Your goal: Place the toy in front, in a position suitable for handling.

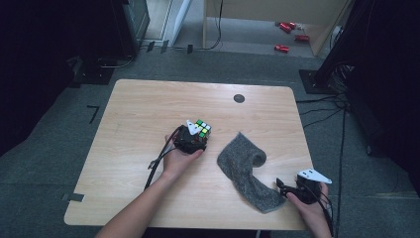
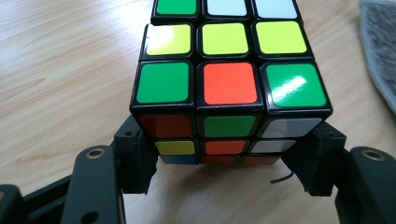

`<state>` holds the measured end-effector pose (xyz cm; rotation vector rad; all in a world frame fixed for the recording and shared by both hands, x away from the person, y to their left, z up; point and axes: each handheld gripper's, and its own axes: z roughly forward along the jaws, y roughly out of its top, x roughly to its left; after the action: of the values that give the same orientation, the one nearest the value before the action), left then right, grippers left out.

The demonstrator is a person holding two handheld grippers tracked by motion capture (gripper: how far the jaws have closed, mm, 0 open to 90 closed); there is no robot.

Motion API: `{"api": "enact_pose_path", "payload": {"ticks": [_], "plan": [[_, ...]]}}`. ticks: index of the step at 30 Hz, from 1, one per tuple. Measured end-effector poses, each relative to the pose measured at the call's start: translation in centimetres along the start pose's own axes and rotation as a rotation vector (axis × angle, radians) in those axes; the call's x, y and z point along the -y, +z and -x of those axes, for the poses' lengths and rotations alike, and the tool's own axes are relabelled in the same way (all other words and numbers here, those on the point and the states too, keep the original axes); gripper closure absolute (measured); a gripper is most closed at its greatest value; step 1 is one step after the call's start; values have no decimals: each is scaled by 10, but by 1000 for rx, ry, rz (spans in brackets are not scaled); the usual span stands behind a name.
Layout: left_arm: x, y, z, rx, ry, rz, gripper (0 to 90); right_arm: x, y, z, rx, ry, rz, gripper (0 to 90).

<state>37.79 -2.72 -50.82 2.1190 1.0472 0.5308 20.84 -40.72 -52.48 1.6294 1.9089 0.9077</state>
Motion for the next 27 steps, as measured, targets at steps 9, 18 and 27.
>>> {"api": "enact_pose_path", "payload": {"ticks": [9,18,27], "plan": [[19,-36,-6,55,26,2,352,0,0,-1,6,-2,-2,128],[52,-72,-12,79,73,-18,352,0,0,-1,6,0,-3,128],[76,-89,-13,125,98,-30,352,0,0,-1,12,-3,-4,128]]}}
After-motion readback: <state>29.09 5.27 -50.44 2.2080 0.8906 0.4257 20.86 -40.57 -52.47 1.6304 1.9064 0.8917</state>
